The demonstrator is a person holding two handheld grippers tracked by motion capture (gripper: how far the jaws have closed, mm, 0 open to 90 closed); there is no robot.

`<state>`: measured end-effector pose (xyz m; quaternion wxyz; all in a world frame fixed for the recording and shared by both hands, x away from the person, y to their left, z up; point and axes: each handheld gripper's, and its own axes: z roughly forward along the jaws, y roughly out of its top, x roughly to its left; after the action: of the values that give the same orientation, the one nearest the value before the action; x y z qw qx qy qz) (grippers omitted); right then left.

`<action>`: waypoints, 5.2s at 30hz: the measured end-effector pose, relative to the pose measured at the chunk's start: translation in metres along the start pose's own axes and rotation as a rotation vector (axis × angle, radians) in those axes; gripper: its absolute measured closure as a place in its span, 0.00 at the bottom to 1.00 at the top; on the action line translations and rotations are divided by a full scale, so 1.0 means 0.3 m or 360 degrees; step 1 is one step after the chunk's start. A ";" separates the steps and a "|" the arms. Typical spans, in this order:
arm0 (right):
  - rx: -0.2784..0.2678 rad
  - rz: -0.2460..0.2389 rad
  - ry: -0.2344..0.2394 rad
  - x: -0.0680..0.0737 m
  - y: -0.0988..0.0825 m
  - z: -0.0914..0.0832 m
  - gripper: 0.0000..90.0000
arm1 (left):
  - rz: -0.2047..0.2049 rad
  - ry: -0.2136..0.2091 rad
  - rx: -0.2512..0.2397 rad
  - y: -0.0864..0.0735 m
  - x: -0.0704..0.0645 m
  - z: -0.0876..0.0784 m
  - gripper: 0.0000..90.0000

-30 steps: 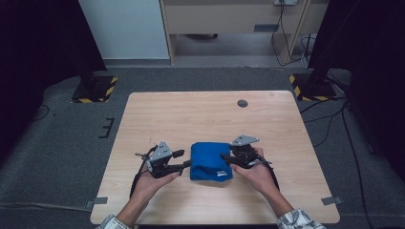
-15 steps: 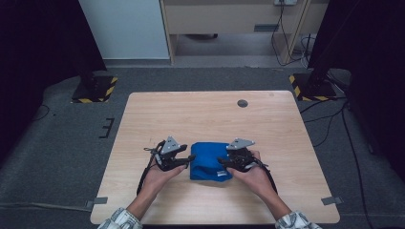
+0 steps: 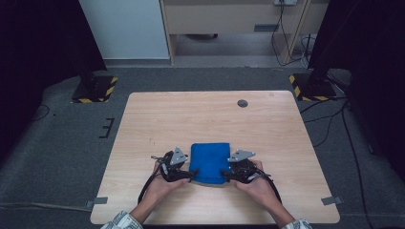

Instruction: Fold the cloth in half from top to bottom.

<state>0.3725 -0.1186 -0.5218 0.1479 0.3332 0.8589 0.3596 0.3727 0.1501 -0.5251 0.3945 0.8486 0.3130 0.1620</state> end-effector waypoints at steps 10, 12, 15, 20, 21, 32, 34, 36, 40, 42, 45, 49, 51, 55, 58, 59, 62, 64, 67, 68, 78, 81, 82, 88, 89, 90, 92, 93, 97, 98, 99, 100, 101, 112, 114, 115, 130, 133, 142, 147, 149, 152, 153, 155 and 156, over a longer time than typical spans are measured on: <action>-0.0047 -0.0002 -0.0006 -0.007 0.017 0.001 0.29 | -0.0036 -0.0003 -0.0071 0.020 0.006 -0.018 0.15; -0.0039 0.0022 0.0003 -0.019 0.031 0.008 0.21 | -0.0055 0.0000 -0.0080 0.025 0.016 -0.021 0.11; -0.0091 0.0056 -0.0010 -0.037 0.052 0.009 0.15 | -0.0084 -0.0004 -0.0098 0.034 0.032 -0.025 0.07; -0.0149 0.0085 -0.0017 -0.068 0.086 -0.001 0.12 | -0.0122 -0.0015 -0.0107 0.044 0.053 -0.028 0.06; -0.0151 0.0087 -0.0027 -0.074 0.093 -0.001 0.12 | -0.0124 -0.0017 -0.0117 0.046 0.056 -0.029 0.06; -0.0182 0.0175 -0.0096 -0.155 0.122 -0.032 0.12 | -0.0178 0.0021 -0.0139 0.053 0.109 -0.063 0.05; -0.0187 0.0178 -0.0097 -0.166 0.123 -0.039 0.12 | -0.0183 0.0024 -0.0140 0.052 0.117 -0.067 0.05; -0.0189 0.0181 -0.0101 -0.173 0.126 -0.044 0.12 | -0.0181 0.0042 -0.0139 0.053 0.124 -0.071 0.05; -0.0201 0.0190 -0.0105 -0.183 0.132 -0.050 0.12 | -0.0181 0.0046 -0.0150 0.060 0.135 -0.084 0.05; -0.0203 0.0190 -0.0114 -0.190 0.135 -0.053 0.12 | -0.0184 0.0052 -0.0154 0.062 0.141 -0.090 0.05; -0.0216 0.0208 -0.0119 -0.200 0.139 -0.061 0.12 | -0.0187 0.0057 -0.0153 0.065 0.150 -0.099 0.05; -0.0232 0.0228 -0.0134 -0.219 0.143 -0.073 0.12 | -0.0210 0.0072 -0.0171 0.066 0.174 -0.116 0.05; -0.0235 0.0249 -0.0142 -0.229 0.142 -0.079 0.12 | -0.0228 0.0080 -0.0179 0.064 0.188 -0.126 0.05; -0.0245 0.0253 -0.0162 -0.252 0.138 -0.092 0.12 | -0.0240 0.0113 -0.0184 0.052 0.216 -0.143 0.05; -0.0244 0.0263 -0.0179 -0.269 0.135 -0.099 0.12 | -0.0260 0.0128 -0.0184 0.042 0.237 -0.156 0.05; -0.0246 0.0269 -0.0183 -0.275 0.134 -0.102 0.12 | -0.0263 0.0132 -0.0186 0.040 0.242 -0.159 0.05; -0.0249 0.0278 -0.0195 -0.288 0.131 -0.111 0.12 | -0.0283 0.0145 -0.0198 0.033 0.262 -0.172 0.05; -0.0252 0.0282 -0.0204 -0.298 0.130 -0.118 0.11 | -0.0292 0.0157 -0.0197 0.030 0.275 -0.180 0.05; -0.0259 0.0308 -0.0214 -0.314 0.124 -0.128 0.11 | -0.0307 0.0170 -0.0200 0.023 0.293 -0.191 0.05; -0.0260 0.0313 -0.0218 -0.320 0.121 -0.131 0.11 | -0.0315 0.0179 -0.0204 0.020 0.301 -0.195 0.05; -0.0269 0.0375 -0.0266 -0.377 0.091 -0.166 0.11 | -0.0339 0.0218 -0.0175 -0.009 0.346 -0.211 0.05; -0.0269 0.0391 -0.0278 -0.391 0.083 -0.176 0.11 | -0.0348 0.0226 -0.0168 -0.015 0.356 -0.215 0.05; -0.0273 0.0400 -0.0283 -0.396 0.080 -0.178 0.11 | -0.0349 0.0229 -0.0166 -0.017 0.358 -0.216 0.05; -0.0275 0.0430 -0.0310 -0.424 0.054 -0.194 0.11 | -0.0356 0.0245 -0.0150 -0.023 0.367 -0.219 0.05; -0.0274 0.0439 -0.0316 -0.429 0.049 -0.197 0.11 | -0.0353 0.0249 -0.0145 -0.024 0.369 -0.219 0.05; -0.0275 0.0448 -0.0321 -0.435 0.044 -0.201 0.11 | -0.0354 0.0251 -0.0142 -0.025 0.370 -0.218 0.05; -0.0279 0.0463 -0.0333 -0.446 0.033 -0.207 0.11 | -0.0355 0.0257 -0.0133 -0.028 0.373 -0.217 0.05; -0.0279 0.0476 -0.0339 -0.452 0.027 -0.210 0.11 | -0.0358 0.0259 -0.0131 -0.030 0.375 -0.216 0.05; -0.0278 0.0503 -0.0358 -0.471 0.011 -0.219 0.11 | -0.0367 0.0270 -0.0122 -0.037 0.384 -0.216 0.05; -0.0278 0.0506 -0.0362 -0.476 0.007 -0.222 0.11 | -0.0368 0.0272 -0.0116 -0.039 0.386 -0.217 0.05; -0.0277 0.0513 -0.0364 -0.480 0.002 -0.224 0.11 | -0.0367 0.0274 -0.0111 -0.042 0.389 -0.219 0.05; -0.0277 0.0520 -0.0368 -0.484 -0.002 -0.227 0.11 | -0.0368 0.0278 -0.0111 -0.044 0.391 -0.219 0.05; -0.0277 0.0523 -0.0374 -0.487 -0.006 -0.229 0.11 | -0.0375 0.0281 -0.0114 -0.046 0.393 -0.219 0.05; -0.0251 0.0612 -0.0425 -0.538 -0.087 -0.256 0.11 | -0.0383 0.0321 -0.0057 -0.081 0.425 -0.221 0.05; -0.0232 0.0627 -0.0434 -0.546 -0.107 -0.255 0.11 | -0.0379 0.0331 -0.0035 -0.089 0.429 -0.217 0.05; -0.0227 0.0633 -0.0432 -0.548 -0.114 -0.255 0.11 | -0.0372 0.0335 -0.0017 -0.094 0.432 -0.215 0.05; -0.0057 0.0711 -0.0429 -0.586 -0.194 -0.197 0.11 | -0.0357 0.0333 0.0150 -0.141 0.461 -0.167 0.05; -0.0036 0.0723 -0.0423 -0.596 -0.191 -0.183 0.11 | -0.0360 0.0340 0.0165 -0.142 0.472 -0.157 0.05; -0.0004 0.0753 -0.0478 -0.623 -0.182 -0.136 0.11 | -0.0384 0.0342 0.0198 -0.153 0.482 -0.113 0.05; -0.0005 0.0741 -0.0519 -0.616 -0.180 -0.114 0.10 | -0.0374 0.0344 0.0190 -0.150 0.476 -0.104 0.03; -0.0008 0.0726 -0.0551 -0.611 -0.178 -0.106 0.09 | -0.0374 0.0348 0.0178 -0.153 0.474 -0.102 0.02; 0.0000 0.0685 -0.0601 -0.599 -0.176 -0.093 0.09 | -0.0372 0.0349 0.0174 -0.154 0.472 -0.102 0.01; 0.0000 0.0665 -0.0621 -0.595 -0.176 -0.089 0.08 | -0.0372 0.0351 0.0175 -0.154 0.472 -0.101 0.01; 0.0004 0.0636 -0.0632 -0.585 -0.176 -0.084 0.08 | -0.0374 0.0352 0.0174 -0.154 0.471 -0.101 0.01; 0.0003 0.0634 -0.0634 -0.582 -0.176 -0.083 0.08 | -0.0375 0.0353 0.0173 -0.154 0.471 -0.101 0.01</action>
<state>0.4638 -0.2775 -0.5397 0.2399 0.5599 0.7308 0.3081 0.4444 0.2834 -0.5375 0.3273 0.8031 0.4601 0.1902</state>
